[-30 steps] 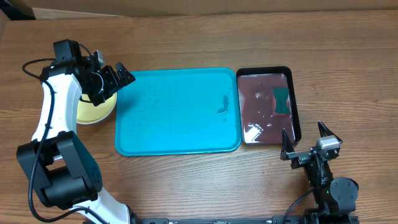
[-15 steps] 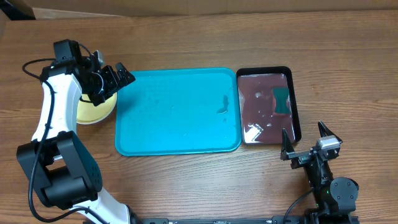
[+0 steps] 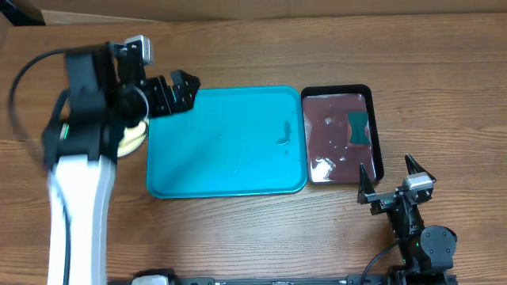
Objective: Clean dirty plates on tray and stack at the side
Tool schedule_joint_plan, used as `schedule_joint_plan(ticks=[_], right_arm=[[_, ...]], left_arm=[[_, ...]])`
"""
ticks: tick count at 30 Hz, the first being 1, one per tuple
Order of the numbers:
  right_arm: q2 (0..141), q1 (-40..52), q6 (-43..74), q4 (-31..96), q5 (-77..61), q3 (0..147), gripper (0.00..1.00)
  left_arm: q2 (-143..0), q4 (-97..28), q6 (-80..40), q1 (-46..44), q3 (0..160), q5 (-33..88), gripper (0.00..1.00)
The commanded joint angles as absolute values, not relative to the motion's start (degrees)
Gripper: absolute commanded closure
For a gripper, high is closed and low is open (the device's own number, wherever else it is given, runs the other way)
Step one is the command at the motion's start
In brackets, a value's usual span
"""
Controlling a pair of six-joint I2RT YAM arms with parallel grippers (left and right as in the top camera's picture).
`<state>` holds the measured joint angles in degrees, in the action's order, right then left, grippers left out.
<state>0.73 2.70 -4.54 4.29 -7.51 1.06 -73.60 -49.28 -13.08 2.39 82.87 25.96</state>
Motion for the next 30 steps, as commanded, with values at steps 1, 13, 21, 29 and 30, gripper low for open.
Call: schedule_joint_plan(ticks=[1, 13, 21, 29, 30], right_arm=[[0.2, 2.5, -4.8, 4.0, -7.6, 0.4, 0.0], [0.2, 2.5, -4.8, 4.0, -7.6, 0.4, 0.0], [0.2, 2.5, -4.8, 4.0, -7.6, 0.4, 0.0], [0.2, 2.5, -4.8, 4.0, -7.6, 0.4, 0.0], [0.2, 2.5, -4.8, 4.0, -7.6, 0.4, 0.0]], left_arm=[[-64.4, -49.5, -11.8, 0.1, 83.3, 26.4, 0.0], [-36.0, -48.4, -11.8, -0.8, 65.6, 20.1, 0.0], [-12.0, -20.1, -18.7, -0.8, 38.3, 7.6, 0.0], [-0.5, 10.6, -21.6, -0.8, 18.9, 2.3, 0.0], [-0.1, 12.7, -22.2, -0.8, 17.1, 1.9, 0.0]])
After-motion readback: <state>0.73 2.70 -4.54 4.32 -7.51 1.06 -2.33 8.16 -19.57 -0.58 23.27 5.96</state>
